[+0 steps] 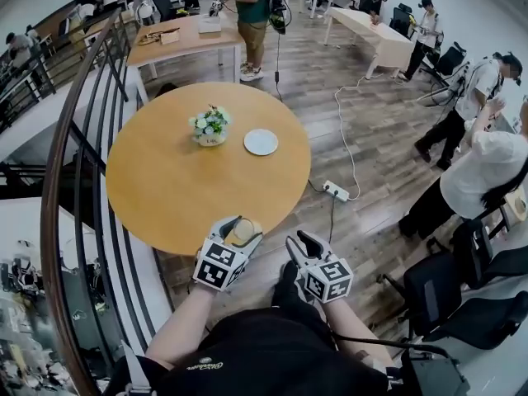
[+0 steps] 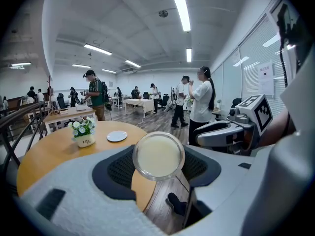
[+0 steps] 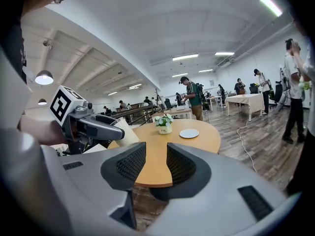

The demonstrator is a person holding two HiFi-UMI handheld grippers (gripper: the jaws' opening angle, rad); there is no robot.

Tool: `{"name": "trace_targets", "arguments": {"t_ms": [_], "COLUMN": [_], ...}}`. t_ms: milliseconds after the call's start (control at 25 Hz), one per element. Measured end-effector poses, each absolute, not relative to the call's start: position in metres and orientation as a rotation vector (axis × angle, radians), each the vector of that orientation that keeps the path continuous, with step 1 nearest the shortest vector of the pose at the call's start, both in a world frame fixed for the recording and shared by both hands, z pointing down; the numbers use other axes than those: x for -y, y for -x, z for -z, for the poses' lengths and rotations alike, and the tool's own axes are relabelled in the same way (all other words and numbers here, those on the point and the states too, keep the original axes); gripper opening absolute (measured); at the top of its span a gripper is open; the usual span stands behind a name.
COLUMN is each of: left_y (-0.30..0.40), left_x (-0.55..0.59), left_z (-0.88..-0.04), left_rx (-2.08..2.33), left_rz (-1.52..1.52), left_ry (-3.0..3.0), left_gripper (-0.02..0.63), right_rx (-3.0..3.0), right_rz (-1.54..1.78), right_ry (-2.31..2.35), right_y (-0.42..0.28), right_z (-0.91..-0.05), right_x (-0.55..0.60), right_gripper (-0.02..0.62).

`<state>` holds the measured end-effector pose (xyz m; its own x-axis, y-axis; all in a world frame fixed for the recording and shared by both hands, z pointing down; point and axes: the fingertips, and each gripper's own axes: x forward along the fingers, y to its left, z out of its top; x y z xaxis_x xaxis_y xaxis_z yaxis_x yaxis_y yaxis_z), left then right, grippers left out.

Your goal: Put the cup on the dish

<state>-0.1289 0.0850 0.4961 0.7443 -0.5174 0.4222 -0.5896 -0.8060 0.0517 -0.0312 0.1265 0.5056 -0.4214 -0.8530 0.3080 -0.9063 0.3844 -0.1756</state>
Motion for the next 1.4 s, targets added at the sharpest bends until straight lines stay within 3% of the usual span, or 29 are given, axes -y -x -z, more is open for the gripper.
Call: {"name": "trace_targets", "arguments": {"t_ms": [360, 1080, 1400], "left_y": [0.105, -0.031, -0.027], "left_x": [-0.023, 0.136, 0.155], "left_z": [-0.497, -0.472, -0.477], "left_rx": [0.946, 1.099, 1.167], "left_rz": [-0.601, -0.541, -0.552], "left_ry": [-2.712, -2.633, -2.574], "left_gripper": [0.272, 0.272, 0.272], "right_rx": [2.513, 2.563, 2.583], "right_rz": [-0.480, -0.449, -0.443], "right_ry": [-1.515, -1.381, -1.340], "right_y": [0.006, -0.132, -0.135], "right_z": [-0.507, -0.492, -0.492], "right_x": [-0.061, 0.104, 0.141], "right_gripper": [0.116, 0.116, 0.117]}}
